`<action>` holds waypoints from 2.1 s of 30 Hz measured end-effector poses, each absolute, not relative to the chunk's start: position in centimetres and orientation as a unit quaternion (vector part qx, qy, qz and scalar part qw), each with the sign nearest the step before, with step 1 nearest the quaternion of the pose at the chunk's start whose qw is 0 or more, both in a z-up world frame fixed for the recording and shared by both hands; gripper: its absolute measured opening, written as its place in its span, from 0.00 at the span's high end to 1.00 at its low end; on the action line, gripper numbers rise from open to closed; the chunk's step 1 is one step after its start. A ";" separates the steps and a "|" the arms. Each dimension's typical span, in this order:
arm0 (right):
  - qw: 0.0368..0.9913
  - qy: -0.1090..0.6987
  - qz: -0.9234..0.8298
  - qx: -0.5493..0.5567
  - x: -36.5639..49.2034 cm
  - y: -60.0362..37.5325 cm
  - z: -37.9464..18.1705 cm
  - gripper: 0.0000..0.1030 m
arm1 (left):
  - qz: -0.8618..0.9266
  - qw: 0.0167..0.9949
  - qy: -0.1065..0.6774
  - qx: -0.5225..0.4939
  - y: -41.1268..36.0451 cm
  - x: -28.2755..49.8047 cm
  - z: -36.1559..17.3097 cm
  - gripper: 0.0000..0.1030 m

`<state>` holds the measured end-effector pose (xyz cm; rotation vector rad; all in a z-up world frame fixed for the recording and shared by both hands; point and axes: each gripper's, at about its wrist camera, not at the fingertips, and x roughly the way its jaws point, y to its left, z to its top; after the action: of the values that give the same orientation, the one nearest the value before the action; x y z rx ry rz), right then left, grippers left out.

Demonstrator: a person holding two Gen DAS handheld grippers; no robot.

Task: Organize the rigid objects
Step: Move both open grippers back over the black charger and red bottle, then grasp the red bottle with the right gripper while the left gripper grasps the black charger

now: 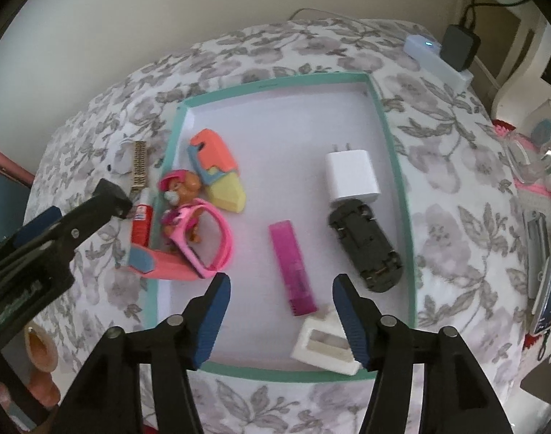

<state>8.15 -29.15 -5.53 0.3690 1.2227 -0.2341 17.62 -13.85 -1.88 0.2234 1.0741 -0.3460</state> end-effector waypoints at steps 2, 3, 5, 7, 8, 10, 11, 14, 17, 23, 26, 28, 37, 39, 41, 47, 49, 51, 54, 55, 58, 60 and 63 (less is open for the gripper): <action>0.799 0.570 -0.104 0.162 8.4 -28.2 -5.4 0.35 | -0.151 0.840 0.512 0.096 -12.6 18.0 -2.2 0.14; 0.800 0.570 -0.102 0.157 8.6 -27.8 -5.4 0.34 | -0.144 0.840 0.515 0.088 -11.7 18.2 -2.4 0.13; 0.800 0.573 -0.096 0.149 8.9 -26.9 -5.3 0.32 | -0.132 0.840 0.522 0.073 -10.1 18.6 -2.7 0.13; 0.801 0.574 -0.095 0.141 9.2 -26.1 -5.3 0.23 | -0.121 0.840 0.525 0.061 -8.7 18.8 -3.1 0.07; 0.802 0.574 -0.096 0.137 9.4 -25.7 -5.3 0.20 | -0.115 0.840 0.527 0.056 -7.9 19.0 -3.2 0.02; 0.803 0.573 -0.091 0.133 9.7 -25.0 -5.3 0.18 | -0.106 0.843 0.525 0.047 -6.6 19.2 -3.2 0.00; 0.803 0.574 -0.089 0.130 9.9 -24.6 -5.3 0.17 | -0.099 0.845 0.524 0.043 -5.7 19.4 -3.3 0.00; 0.807 0.572 -0.087 0.120 10.5 -23.4 -5.0 0.09 | -0.085 0.847 0.524 0.033 -3.8 20.1 -3.4 0.00; 0.812 0.568 -0.079 0.114 11.3 -22.2 -4.5 0.06 | -0.069 0.850 0.521 0.022 -1.7 20.7 -3.5 0.00; 0.823 0.556 -0.063 0.097 13.4 -19.4 -3.2 0.06 | -0.048 0.855 0.516 0.004 1.7 21.9 -3.6 0.00; 0.827 0.552 -0.056 0.092 14.4 -18.2 -2.7 0.06 | -0.045 0.856 0.515 -0.004 2.9 22.5 -3.6 0.00; 0.828 0.551 -0.052 0.091 15.2 -17.5 -2.6 0.06 | -0.044 0.857 0.514 -0.010 3.6 23.0 -3.6 0.00; 0.826 0.558 -0.036 0.079 18.0 -15.3 -4.3 0.07 | -0.062 0.851 0.521 -0.030 4.6 24.9 -4.7 0.00; 0.823 0.562 -0.029 0.081 18.5 -15.1 -5.0 0.10 | -0.071 0.845 0.530 -0.026 4.0 25.2 -5.4 0.00; 0.819 0.566 -0.022 0.086 18.9 -15.0 -5.5 0.16 | -0.076 0.839 0.538 -0.019 3.4 25.6 -6.1 0.00; 0.807 0.585 -0.013 0.074 20.4 -14.6 -7.5 0.38 | -0.093 0.824 0.558 -0.031 1.7 26.8 -7.4 0.00; 0.800 0.596 -0.014 0.067 21.0 -14.6 -8.5 0.48 | -0.102 0.817 0.566 -0.036 1.0 27.3 -7.8 0.01; 0.795 0.603 -0.013 0.066 21.3 -14.7 -9.2 0.52 | -0.112 0.812 0.572 -0.036 0.0 27.6 -8.2 0.03; 0.791 0.607 -0.007 0.071 21.9 -14.9 -10.0 0.56 | -0.127 0.802 0.582 -0.045 -1.2 28.1 -9.0 0.13; 0.790 0.609 -0.007 0.071 22.1 -15.0 -10.2 0.59 | -0.132 0.799 0.585 -0.047 -1.6 28.2 -9.2 0.15; 0.786 0.614 -0.007 0.074 22.5 -15.4 -11.0 0.59 | -0.143 0.793 0.591 -0.044 -2.8 28.5 -9.9 0.17; 0.783 0.617 -0.007 0.074 22.7 -15.8 -11.5 0.64 | -0.147 0.790 0.594 -0.041 -3.5 28.7 -10.4 0.18; 0.780 0.620 -0.003 0.086 23.0 -16.2 -12.1 0.68 | -0.153 0.785 0.599 -0.048 -4.3 29.0 -11.0 0.23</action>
<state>23.04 -16.25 -12.14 0.1850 1.3394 -0.0060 29.01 -4.27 -11.00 -0.1025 1.2920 -0.3308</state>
